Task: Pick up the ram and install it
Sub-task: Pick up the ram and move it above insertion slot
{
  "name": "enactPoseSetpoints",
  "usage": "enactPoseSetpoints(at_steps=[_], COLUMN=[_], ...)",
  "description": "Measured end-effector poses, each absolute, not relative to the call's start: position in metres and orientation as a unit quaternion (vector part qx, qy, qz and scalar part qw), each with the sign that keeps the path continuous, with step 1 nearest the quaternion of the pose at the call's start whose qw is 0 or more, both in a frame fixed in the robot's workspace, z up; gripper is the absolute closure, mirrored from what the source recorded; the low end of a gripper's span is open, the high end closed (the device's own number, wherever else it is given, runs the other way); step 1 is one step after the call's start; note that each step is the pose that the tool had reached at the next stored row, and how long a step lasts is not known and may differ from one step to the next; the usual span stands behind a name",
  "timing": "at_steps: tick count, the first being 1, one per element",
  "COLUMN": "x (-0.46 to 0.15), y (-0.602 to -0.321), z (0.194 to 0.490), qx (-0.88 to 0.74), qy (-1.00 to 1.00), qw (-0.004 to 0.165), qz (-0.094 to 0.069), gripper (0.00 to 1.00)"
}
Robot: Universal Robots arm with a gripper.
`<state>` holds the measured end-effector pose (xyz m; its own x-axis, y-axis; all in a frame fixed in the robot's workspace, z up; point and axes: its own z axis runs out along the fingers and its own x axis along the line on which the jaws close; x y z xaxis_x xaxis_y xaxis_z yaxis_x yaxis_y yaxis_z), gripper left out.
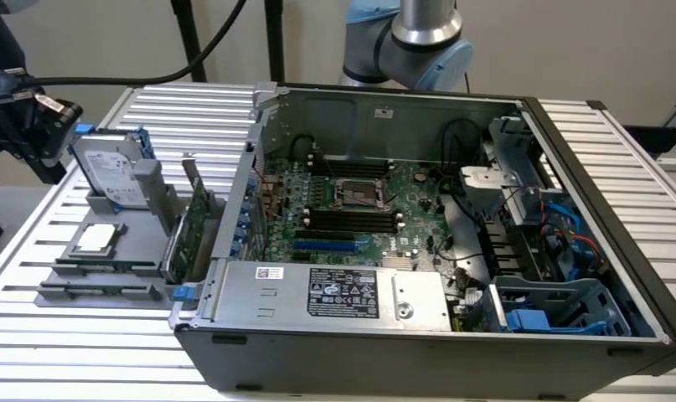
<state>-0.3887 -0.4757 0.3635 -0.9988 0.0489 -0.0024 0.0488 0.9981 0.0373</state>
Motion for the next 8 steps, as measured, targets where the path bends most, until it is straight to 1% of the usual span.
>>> enactPoseSetpoints(at_steps=[8], x=[-0.3887], y=[-0.4757], z=[0.3608], qx=[-0.048], qy=[0.999], qw=[0.000], qz=[0.019], gripper=[1.00])
